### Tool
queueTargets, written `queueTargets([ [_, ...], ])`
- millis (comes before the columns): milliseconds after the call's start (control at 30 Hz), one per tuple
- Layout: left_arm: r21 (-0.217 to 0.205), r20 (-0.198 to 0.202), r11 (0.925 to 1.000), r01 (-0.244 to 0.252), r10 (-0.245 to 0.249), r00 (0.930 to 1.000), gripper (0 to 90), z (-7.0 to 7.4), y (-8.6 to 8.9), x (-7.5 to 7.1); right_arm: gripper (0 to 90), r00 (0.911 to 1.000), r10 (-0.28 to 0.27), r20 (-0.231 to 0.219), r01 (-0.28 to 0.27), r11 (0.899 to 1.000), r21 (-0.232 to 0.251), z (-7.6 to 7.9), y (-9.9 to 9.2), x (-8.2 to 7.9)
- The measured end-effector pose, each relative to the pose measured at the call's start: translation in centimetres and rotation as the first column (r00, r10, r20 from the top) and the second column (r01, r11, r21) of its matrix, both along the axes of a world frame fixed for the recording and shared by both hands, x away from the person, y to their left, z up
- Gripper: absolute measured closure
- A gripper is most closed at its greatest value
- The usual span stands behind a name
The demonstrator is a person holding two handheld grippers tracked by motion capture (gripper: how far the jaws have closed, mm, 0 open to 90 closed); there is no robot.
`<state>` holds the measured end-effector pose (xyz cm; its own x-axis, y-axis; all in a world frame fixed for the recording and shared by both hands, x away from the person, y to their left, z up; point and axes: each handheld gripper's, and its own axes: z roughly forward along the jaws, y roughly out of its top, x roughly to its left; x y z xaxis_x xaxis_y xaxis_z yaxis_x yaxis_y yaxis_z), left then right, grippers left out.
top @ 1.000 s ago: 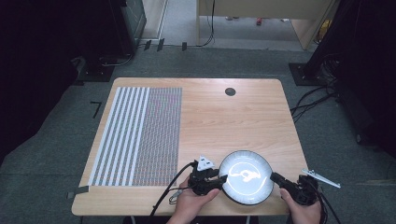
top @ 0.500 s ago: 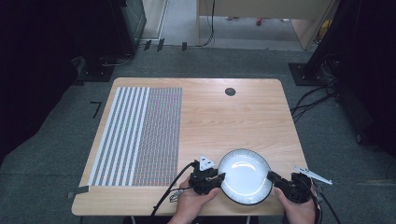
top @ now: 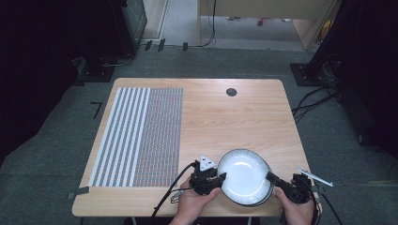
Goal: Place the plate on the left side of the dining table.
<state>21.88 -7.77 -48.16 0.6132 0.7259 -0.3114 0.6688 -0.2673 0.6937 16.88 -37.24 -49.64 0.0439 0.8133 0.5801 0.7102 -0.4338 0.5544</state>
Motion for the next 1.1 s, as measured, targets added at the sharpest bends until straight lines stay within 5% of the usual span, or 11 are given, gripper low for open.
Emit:
queueTargets([
  [467, -0.016, 0.001, 0.9999, 0.002, -0.002, 1.0000, 69.6, 0.9, 0.9, 0.1, 86.4, 0.9989, -0.008, 0.047, 0.007, 0.999, 0.032, 0.6, 0.4, -0.3],
  [1100, -0.063, 0.014, 0.9964, -0.057, 0.058, 0.9982, 71.1, 3.4, 4.6, 0.9, 86.2, 0.9981, 0.010, 0.061, -0.014, 0.998, 0.055, 3.0, 3.6, 1.3],
])
